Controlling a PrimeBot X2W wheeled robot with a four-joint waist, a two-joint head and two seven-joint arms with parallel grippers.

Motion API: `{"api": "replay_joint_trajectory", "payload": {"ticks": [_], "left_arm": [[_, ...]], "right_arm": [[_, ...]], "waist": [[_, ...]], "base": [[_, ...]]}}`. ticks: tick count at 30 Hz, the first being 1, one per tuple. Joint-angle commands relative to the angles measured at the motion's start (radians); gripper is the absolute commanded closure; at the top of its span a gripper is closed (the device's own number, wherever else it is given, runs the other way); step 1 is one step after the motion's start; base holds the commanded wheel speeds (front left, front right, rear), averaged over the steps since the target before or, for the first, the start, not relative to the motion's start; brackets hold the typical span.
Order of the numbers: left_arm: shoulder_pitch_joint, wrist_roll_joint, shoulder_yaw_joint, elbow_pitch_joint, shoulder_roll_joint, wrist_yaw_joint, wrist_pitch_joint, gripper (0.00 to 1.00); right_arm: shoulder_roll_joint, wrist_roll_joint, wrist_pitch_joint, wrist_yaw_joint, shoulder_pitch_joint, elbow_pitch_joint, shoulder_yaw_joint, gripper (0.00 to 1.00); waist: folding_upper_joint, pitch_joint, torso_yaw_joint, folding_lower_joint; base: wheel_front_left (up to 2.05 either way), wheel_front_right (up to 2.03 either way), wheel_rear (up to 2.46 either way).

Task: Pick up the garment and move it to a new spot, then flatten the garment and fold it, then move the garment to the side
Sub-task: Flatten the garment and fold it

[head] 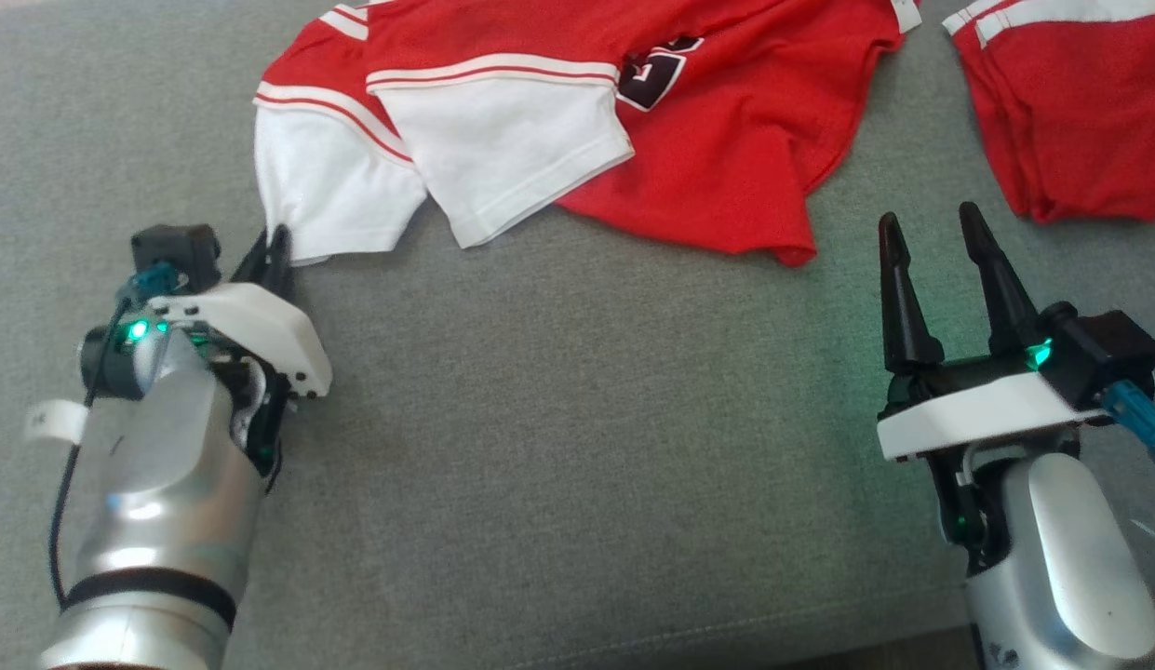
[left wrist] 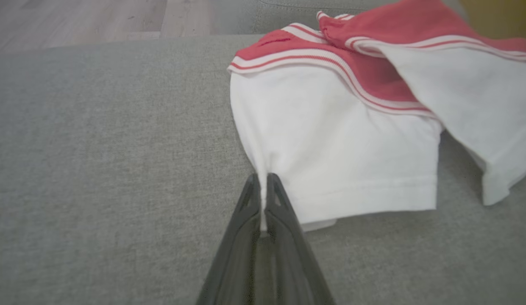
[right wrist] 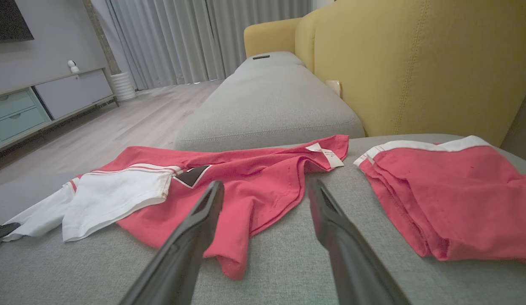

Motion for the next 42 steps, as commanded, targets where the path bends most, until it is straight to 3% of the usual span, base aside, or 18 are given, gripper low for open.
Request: {"api": "replay_joint_trajectory", "payload": {"ticks": [1,6,8,12,21,25,42], "left_arm": [[-0.002,-0.011,0.014,-0.017,0.023,-0.005,-0.023,1.0],[0.006,-0.031,0.032,-0.118,0.017,-0.009,-0.058,1.0],[0.021,-0.033,0.052,-0.22,0.015,-0.007,-0.059,1.0],[0.086,-0.022,0.101,-0.416,0.005,0.012,-0.059,1.0],[0.179,0.018,0.204,-0.642,-0.019,0.054,-0.059,1.0],[0.196,0.035,0.243,-0.678,-0.029,0.066,-0.059,1.0],[0.215,0.061,0.236,-0.664,-0.07,0.016,-0.06,1.0]], "right_arm": [[0.005,0.004,0.007,-0.001,-0.009,-0.023,0.013,0.0],[0.005,-0.011,0.026,-0.001,-0.01,0.008,-0.001,0.0],[0.005,-0.009,0.034,-0.001,-0.013,0.022,-0.004,0.0],[0.005,-0.008,0.055,-0.001,-0.02,0.057,-0.007,0.0],[0.005,0.019,0.094,-0.001,-0.045,0.163,-0.005,0.0],[0.005,0.025,0.096,-0.001,-0.056,0.198,0.004,0.0],[0.005,0.098,0.176,-0.001,-0.1,0.363,0.107,0.0]], "waist": [[0.0,-0.008,0.008,0.0],[0.0,-0.031,0.035,0.0],[0.0,-0.036,0.048,0.0],[0.0,-0.047,0.075,0.0],[0.0,-0.048,0.116,0.0],[0.0,-0.043,0.129,0.0],[0.0,-0.045,0.162,0.0]], "base": [[0.0,0.0,0.0],[0.0,0.0,0.0],[0.0,0.0,0.0],[0.0,0.0,0.0],[0.0,0.0,0.0],[0.0,0.0,0.0],[0.0,0.0,0.0]]}}
